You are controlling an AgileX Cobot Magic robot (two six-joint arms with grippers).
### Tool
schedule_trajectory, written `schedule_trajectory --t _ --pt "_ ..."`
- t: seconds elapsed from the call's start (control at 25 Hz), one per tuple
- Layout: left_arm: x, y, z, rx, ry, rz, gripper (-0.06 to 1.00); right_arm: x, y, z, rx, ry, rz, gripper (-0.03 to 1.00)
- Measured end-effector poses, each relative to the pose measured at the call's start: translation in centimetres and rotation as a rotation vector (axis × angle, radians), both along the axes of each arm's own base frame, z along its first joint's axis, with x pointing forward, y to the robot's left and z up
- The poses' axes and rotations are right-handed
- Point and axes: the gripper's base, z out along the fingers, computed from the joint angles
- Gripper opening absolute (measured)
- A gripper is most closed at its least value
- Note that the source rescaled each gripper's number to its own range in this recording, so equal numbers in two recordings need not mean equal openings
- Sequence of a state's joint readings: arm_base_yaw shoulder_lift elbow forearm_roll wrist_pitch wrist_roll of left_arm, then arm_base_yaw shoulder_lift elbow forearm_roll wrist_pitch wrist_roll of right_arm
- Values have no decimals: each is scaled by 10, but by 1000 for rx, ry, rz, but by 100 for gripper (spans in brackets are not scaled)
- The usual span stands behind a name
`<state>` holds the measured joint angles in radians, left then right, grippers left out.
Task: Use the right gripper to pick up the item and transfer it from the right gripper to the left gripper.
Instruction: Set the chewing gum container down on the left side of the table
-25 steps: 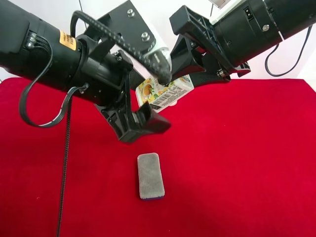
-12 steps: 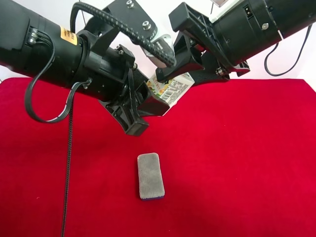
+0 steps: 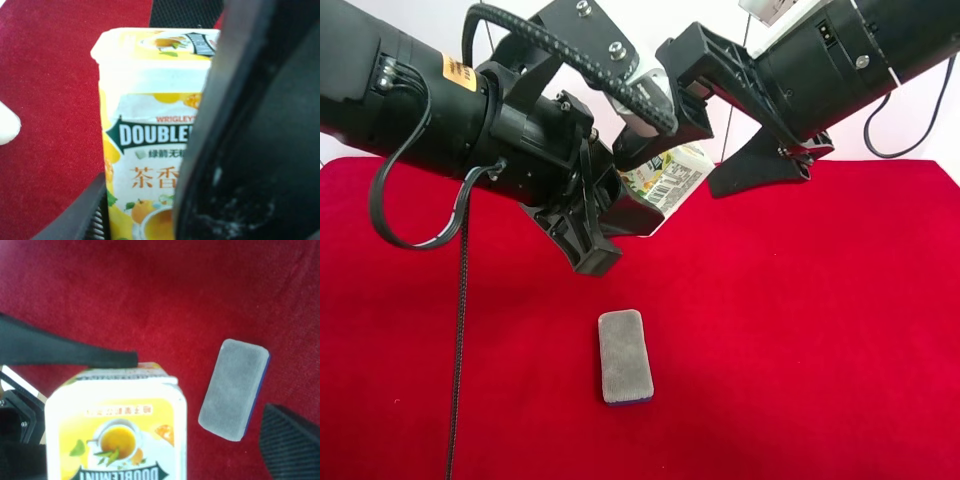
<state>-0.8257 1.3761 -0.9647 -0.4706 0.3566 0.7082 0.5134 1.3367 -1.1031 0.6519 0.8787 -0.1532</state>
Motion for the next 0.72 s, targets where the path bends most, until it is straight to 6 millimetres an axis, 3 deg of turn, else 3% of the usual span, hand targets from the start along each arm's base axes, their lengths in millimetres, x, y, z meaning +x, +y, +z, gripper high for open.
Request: schedule_trajectory --t 0.52,0.72 --pt "-2 0 -2 14 17 -12 1 -11 -2 -3 -36 88 62 99" --pt "-1 0 -1 8 12 -8 1 -23 -7 8 -28 83 84 99"
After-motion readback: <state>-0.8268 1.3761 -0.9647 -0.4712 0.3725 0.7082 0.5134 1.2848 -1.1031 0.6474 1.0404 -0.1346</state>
